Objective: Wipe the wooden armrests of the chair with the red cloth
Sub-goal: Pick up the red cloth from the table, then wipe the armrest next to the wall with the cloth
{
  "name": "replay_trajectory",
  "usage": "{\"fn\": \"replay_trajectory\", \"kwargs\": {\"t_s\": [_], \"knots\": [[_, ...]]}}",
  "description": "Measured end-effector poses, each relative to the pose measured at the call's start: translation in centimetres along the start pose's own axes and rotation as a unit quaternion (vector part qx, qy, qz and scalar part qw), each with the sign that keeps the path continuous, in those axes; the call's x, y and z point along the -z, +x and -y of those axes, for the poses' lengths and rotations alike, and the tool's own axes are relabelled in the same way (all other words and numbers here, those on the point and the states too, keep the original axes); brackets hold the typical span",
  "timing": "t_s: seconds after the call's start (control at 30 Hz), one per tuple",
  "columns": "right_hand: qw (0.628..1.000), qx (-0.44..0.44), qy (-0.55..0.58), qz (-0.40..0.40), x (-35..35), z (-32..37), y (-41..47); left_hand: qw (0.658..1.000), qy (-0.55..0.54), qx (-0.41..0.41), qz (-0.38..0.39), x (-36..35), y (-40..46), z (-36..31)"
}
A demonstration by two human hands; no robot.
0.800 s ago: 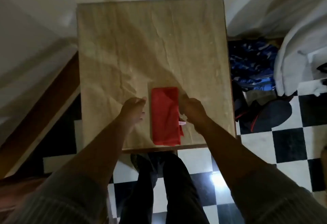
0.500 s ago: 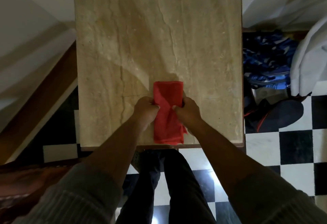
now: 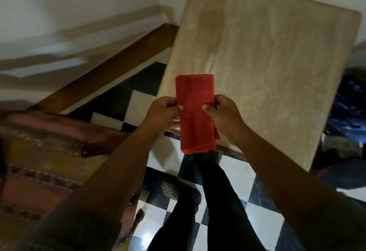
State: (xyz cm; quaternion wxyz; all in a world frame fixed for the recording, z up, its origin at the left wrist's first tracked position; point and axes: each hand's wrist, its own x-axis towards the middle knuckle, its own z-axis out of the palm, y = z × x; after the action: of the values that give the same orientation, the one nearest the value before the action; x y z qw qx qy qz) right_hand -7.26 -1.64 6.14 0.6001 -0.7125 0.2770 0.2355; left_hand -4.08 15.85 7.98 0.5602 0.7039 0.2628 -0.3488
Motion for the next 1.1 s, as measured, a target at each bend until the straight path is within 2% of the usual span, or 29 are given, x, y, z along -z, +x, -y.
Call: {"fn": "replay_trajectory", "kwargs": {"t_s": [0.2,0.4,0.6,0.73,0.87,0.9,0.97,1.03,1.1], "knots": [[0.987,0.1,-0.048,0.118,-10.7,5.6,-5.3,0.99,-0.106,-0.015,-0.097,12.5,-7.3,3.3],[0.955,0.173,-0.117,0.209,-20.5,7.9,-8.9,0.965,-0.187,-0.054,-0.176,20.6,-13.2,8.3],[0.901,0.283,-0.266,0.196,-29.0,8.5,-8.9,0.914,-0.318,-0.055,-0.246,24.4,-13.7,12.7],[0.882,0.315,-0.297,0.185,-33.7,8.1,-7.3,0.87,-0.384,-0.043,-0.305,26.2,-11.1,14.2],[0.848,0.342,-0.382,0.136,-36.9,6.6,-5.4,0.846,-0.416,-0.032,-0.333,27.2,-8.5,15.7],[0.831,0.356,-0.413,0.11,-37.1,6.1,-5.1,0.841,-0.426,-0.033,-0.331,27.1,-8.0,16.2],[0.771,0.43,-0.467,0.06,-37.0,5.3,-5.2,0.842,-0.415,-0.028,-0.343,27.0,-7.4,17.5],[0.692,0.518,-0.497,0.079,-37.3,4.2,-5.8,0.853,-0.339,-0.017,-0.396,27.1,-6.5,19.5],[0.596,0.558,-0.562,0.132,-38.0,3.0,-6.0,0.868,-0.205,0.004,-0.452,27.4,-5.8,21.4]]}}
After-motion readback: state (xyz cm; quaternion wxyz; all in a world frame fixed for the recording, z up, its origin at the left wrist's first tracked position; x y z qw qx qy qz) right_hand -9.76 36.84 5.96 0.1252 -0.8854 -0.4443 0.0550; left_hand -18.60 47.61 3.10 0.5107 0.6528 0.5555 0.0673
